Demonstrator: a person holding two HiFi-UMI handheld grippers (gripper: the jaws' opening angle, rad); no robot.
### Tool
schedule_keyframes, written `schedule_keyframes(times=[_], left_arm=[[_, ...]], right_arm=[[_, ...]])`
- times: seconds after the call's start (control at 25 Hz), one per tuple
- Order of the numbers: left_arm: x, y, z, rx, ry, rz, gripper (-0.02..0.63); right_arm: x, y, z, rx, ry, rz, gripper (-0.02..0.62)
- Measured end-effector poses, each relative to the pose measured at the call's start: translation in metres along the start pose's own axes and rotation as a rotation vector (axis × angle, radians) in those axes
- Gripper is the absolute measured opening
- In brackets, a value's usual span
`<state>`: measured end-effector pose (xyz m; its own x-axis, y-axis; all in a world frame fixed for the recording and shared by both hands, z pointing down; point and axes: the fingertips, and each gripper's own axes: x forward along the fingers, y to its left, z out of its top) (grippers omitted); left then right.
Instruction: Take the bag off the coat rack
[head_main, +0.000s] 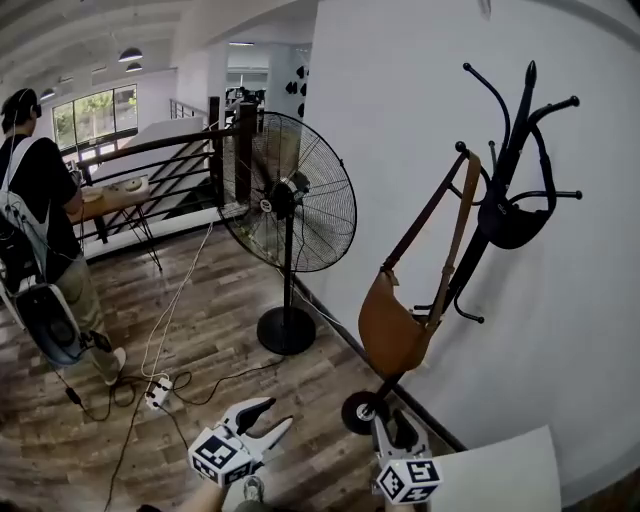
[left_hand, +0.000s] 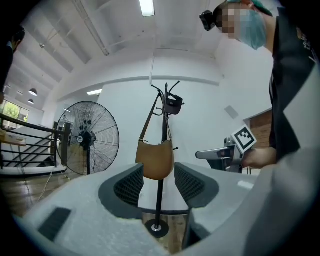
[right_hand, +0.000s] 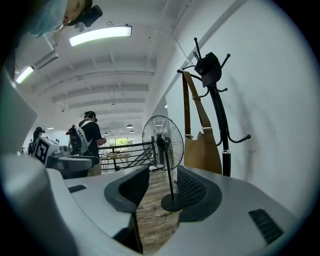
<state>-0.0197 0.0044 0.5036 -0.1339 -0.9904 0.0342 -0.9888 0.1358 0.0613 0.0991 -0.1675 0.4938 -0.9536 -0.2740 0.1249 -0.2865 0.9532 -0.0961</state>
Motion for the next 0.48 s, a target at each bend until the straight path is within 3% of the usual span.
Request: schedule_keyframes(times=[0.48], left_arm=[[0.059, 0.095, 0.013, 0.043, 0.008, -0.198, 0.192]], right_arm=[[0.075, 0.007, 0.019, 0.028, -0.032, -0.179, 0.156]])
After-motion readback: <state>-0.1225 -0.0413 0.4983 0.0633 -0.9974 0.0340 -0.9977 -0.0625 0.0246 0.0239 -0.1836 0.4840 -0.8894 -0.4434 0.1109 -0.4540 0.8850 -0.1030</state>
